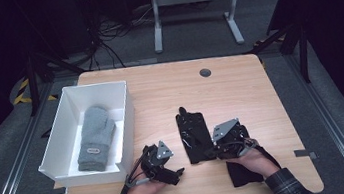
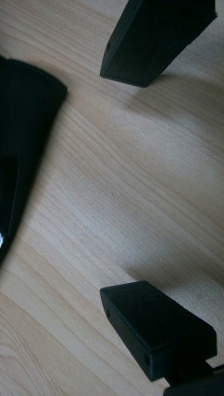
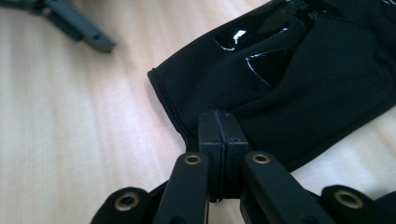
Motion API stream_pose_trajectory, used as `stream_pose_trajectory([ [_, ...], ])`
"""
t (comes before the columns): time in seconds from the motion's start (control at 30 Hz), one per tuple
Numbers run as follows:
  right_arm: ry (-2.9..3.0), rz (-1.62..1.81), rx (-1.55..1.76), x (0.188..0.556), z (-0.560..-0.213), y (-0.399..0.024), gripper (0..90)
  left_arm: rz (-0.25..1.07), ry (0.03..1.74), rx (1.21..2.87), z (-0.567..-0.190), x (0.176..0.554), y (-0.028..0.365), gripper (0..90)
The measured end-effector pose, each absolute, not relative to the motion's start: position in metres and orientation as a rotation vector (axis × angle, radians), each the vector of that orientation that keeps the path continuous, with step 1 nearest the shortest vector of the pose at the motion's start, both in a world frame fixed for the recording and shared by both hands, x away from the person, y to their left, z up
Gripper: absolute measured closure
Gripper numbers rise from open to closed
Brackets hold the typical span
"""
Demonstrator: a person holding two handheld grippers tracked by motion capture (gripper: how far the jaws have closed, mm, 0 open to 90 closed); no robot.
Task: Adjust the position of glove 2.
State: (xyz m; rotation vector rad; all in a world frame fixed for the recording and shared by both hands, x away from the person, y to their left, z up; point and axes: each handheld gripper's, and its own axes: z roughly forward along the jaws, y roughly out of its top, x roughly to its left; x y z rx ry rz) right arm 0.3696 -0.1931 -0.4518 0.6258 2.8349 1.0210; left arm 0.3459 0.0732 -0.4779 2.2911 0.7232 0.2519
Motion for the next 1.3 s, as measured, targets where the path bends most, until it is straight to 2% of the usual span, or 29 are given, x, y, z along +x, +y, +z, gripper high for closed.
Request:
stream_pose_trajectory([
  [0.7,2.922,1.074,0.480,0.305,-0.454,-0.196,90.0,0.253,0.722,2.293,-0.478,0.346,0.073,1.1],
  [0.73,2.912,1.085,0.479,0.304,-0.453,-0.197,82.0,0.253,0.731,2.295,-0.476,0.346,0.074,2.6],
  [0.83,2.862,1.131,0.521,0.305,-0.447,-0.201,77.4,0.252,0.762,2.303,-0.469,0.348,0.075,18.6],
  [0.9,2.818,1.144,0.551,0.307,-0.443,-0.207,76.0,0.236,0.779,2.280,-0.466,0.349,0.076,20.9],
  [1.07,2.716,1.168,0.650,0.317,-0.435,-0.233,73.1,0.153,0.781,2.195,-0.452,0.350,0.073,53.8],
  [1.13,2.694,1.163,0.673,0.318,-0.435,-0.238,75.1,0.136,0.786,2.187,-0.450,0.351,0.071,64.6],
  [1.17,2.677,1.157,0.691,0.320,-0.434,-0.243,78.0,0.113,0.797,2.176,-0.448,0.352,0.068,64.6],
  [1.2,2.647,1.143,0.729,0.323,-0.433,-0.256,87.1,0.076,0.815,2.164,-0.447,0.354,0.063,74.1],
  [1.23,2.647,1.143,0.729,0.323,-0.433,-0.256,87.1,0.076,0.815,2.164,-0.447,0.354,0.063,77.7],
  [1.27,2.638,1.136,0.742,0.325,-0.433,-0.262,89.8,0.064,0.818,2.171,-0.447,0.355,0.058,77.7],
  [1.3,2.619,1.124,0.775,0.327,-0.433,-0.271,90.0,0.059,0.825,2.174,-0.447,0.356,0.057,82.7],
])
